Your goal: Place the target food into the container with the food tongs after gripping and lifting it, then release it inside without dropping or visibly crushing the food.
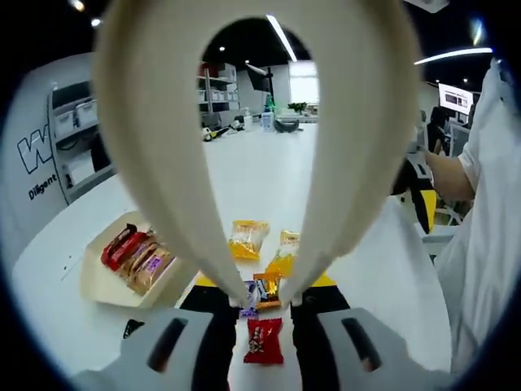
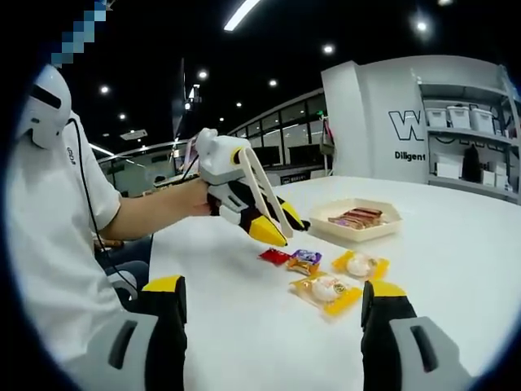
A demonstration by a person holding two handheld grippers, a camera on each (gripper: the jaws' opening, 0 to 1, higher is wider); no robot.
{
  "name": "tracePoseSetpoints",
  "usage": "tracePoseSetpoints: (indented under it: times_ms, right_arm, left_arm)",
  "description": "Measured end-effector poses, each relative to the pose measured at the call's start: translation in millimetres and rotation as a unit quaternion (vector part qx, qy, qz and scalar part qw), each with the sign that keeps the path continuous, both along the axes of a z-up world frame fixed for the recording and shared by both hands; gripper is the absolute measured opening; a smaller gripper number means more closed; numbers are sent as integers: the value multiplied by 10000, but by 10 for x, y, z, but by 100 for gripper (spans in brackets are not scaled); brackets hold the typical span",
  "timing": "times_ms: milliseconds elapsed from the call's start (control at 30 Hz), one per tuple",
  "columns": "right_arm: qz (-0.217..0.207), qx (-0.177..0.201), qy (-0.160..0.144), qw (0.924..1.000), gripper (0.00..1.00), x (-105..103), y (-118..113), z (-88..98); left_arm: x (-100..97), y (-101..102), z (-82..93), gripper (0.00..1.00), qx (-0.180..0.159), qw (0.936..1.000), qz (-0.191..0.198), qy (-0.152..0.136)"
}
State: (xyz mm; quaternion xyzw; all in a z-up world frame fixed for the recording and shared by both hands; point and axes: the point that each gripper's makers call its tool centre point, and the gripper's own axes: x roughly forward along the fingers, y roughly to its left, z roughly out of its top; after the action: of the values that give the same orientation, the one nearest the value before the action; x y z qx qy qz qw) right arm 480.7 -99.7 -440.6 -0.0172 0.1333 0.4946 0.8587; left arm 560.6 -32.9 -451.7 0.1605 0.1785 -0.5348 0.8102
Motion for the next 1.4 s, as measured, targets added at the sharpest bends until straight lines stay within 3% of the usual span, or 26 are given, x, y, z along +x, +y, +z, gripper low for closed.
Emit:
tracePoseSetpoints:
  times_ms: [533,1400]
  right_arm:
    - [-15,23,27,10000,89,3,-28,-30]
    - [-26,1,32,10000,89,33,-63,-54]
  left_arm:
    - [29,-176,-107,24,-106,9999,120,7]
    - [93,-227,-287,25,-26,9995,184,249]
